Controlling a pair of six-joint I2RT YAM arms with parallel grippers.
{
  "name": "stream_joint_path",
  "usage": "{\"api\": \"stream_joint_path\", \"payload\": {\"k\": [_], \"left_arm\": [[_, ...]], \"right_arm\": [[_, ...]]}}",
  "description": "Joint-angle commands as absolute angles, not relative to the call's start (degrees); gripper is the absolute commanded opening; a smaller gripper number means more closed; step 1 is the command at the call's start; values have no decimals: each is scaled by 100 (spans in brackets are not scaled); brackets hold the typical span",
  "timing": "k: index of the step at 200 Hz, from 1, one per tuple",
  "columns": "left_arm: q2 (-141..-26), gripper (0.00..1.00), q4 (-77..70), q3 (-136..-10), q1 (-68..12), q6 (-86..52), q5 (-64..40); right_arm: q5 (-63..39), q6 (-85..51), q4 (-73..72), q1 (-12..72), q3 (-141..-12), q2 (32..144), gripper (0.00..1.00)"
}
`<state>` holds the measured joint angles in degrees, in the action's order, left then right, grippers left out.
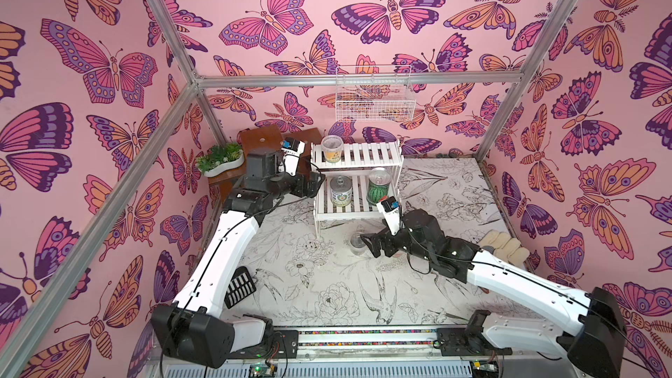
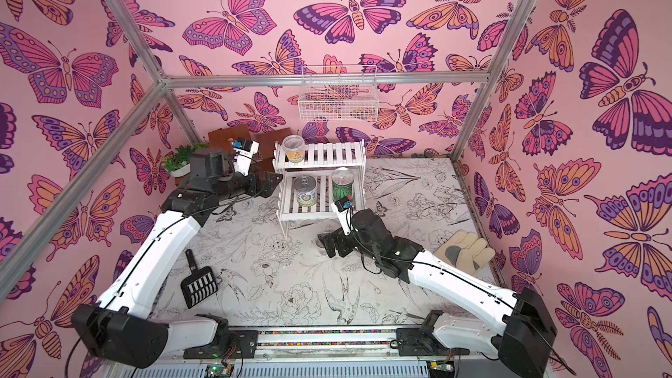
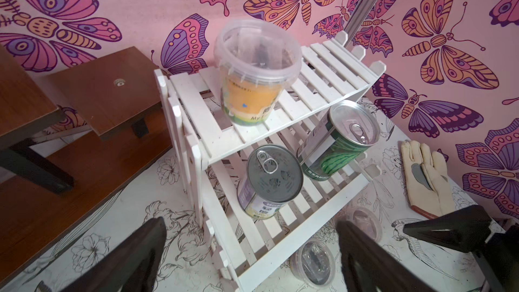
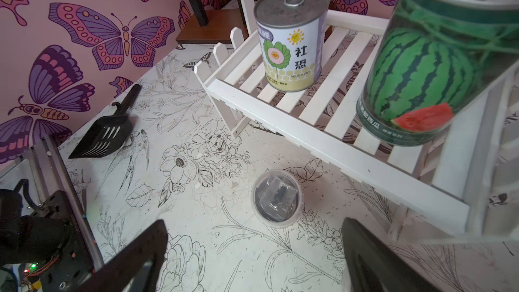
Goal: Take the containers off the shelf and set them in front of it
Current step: 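Pick up a container from the shelf.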
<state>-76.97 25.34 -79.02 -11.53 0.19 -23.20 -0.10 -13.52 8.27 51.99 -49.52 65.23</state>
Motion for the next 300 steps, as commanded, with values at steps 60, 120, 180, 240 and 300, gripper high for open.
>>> {"api": "stream_joint_path", "payload": {"k": [60,120,180,240,300], "left_arm": [[-8727,100,2553,-8958,-1110,404,-2833],[-9292,100,2548,-9586,-1189,466,-2935],[-9795,100,2544,-10168,-1391,527,-2920],[-10148,99,2550,-10481,-1507,614,-2670],[-10362,73,2548,-10762,-1593,633,-2485]], "right_arm": [[-544,-1395,1960,4396,-5287,5771,99],[-689,-1398,2007,4145,-5300,5738,99],[-855,-1369,2013,3902,-5369,5800,99],[-890,-1382,2015,3781,-5388,5820,99],[-874,-1414,2021,3744,-5414,5841,99]]}}
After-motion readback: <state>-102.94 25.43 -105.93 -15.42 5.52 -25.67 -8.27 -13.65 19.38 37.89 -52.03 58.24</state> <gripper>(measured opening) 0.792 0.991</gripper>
